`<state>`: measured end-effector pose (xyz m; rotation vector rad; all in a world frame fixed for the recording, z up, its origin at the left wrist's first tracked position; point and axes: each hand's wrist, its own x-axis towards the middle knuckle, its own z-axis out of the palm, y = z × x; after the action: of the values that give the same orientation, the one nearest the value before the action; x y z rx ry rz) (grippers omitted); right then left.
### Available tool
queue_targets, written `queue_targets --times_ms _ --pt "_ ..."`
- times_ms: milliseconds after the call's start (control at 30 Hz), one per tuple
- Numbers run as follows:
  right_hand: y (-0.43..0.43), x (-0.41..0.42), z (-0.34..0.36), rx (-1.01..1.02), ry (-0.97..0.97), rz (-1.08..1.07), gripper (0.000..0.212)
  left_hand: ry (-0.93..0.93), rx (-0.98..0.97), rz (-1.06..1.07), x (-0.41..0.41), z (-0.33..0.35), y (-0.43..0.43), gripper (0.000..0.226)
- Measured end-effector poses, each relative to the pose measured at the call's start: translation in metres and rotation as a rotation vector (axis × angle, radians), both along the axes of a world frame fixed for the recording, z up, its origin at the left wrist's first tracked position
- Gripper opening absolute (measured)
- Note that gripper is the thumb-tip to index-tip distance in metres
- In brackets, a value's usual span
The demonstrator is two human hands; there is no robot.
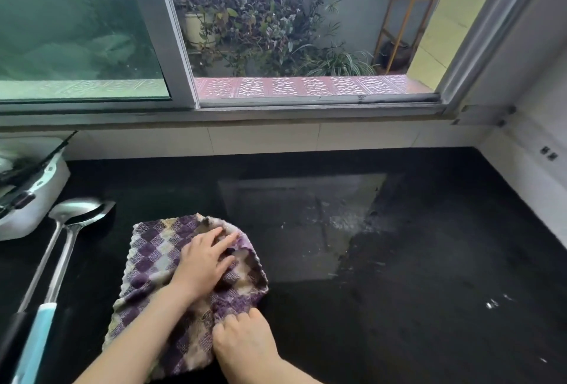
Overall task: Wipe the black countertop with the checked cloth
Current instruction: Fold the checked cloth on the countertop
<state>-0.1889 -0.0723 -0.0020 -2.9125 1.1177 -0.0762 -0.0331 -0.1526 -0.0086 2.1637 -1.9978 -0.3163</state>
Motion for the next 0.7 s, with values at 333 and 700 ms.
queue_targets --times_ms 333,700 --pt "-0.027 0.023 0.029 0.24 -0.033 0.079 0.031 0.322 -0.247 0.014 -0.004 0.008 -0.007 0.056" --pt "-0.064 0.052 0.007 0.22 0.013 -0.01 0.055 0.022 0.004 0.328 0.033 -0.004 0.054 0.051"
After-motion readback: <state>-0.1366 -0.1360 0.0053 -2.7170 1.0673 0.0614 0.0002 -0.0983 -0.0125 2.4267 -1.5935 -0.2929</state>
